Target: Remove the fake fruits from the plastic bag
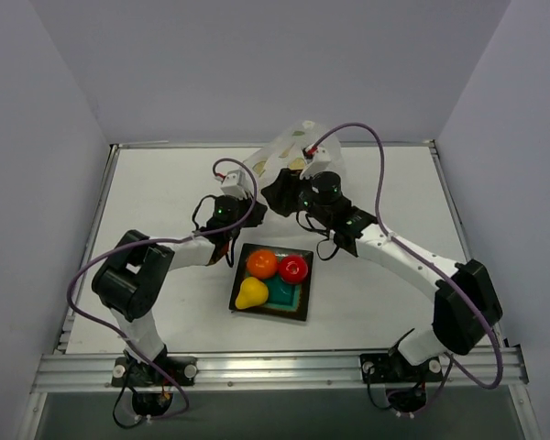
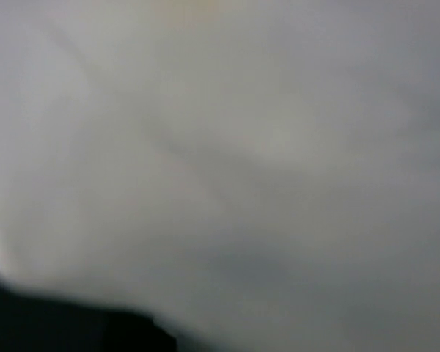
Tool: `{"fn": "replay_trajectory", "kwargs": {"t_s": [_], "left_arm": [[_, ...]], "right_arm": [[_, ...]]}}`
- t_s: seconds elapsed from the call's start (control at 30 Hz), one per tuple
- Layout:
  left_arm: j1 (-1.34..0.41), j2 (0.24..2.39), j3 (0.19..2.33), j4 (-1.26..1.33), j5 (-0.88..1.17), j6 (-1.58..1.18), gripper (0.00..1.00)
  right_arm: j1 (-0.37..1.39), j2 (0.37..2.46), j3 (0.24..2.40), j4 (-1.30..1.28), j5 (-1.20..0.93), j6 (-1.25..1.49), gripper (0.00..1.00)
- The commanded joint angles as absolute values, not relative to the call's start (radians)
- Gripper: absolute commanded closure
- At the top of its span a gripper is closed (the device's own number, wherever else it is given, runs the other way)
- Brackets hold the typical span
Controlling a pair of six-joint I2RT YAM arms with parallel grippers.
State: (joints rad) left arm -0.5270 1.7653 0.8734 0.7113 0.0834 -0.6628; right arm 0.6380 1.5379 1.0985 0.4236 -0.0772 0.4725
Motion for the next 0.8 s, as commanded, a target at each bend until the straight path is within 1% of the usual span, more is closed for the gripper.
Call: {"fn": "replay_trajectory", "kwargs": {"t_s": [0.0, 0.07, 0.13, 0.23, 0.43, 0.47, 0.77], "left_arm": [[-0.517, 1.690, 0.927, 0.706, 0.092, -0.683, 0.98], [-0.517, 1.681, 0.923, 0.706, 0.089, -0.684, 0.98], [-0.517, 1.681, 0.922, 0.706, 0.087, -0.687, 0.98], [-0.517, 1.689, 0.922, 0.706, 0.084, -0.690, 0.98], [-0.518, 1.686, 0.936, 0.693, 0.075, -0.684, 0.98], [-0.518, 1.684, 0.939, 0.690, 0.072, -0.681, 0.98], [-0.528, 1.680, 0.959, 0.647, 0.048, -0.652, 0.98]], "right_arm": [[0.724, 1.404, 0.977, 0.397, -0.012, 0.430, 0.61], [0.784, 1.329, 0.930, 0.339, 0.039, 0.410, 0.60], [0.889, 1.286, 0.859, 0.286, 0.109, 0.402, 0.60], [1.015, 1.212, 0.764, 0.244, 0.197, 0.445, 0.60], [1.190, 1.200, 0.608, 0.258, 0.360, 0.552, 0.60], [1.204, 1.207, 0.595, 0.261, 0.401, 0.572, 0.60], [1.221, 1.281, 0.505, 0.359, 0.471, 0.591, 0.58]]}}
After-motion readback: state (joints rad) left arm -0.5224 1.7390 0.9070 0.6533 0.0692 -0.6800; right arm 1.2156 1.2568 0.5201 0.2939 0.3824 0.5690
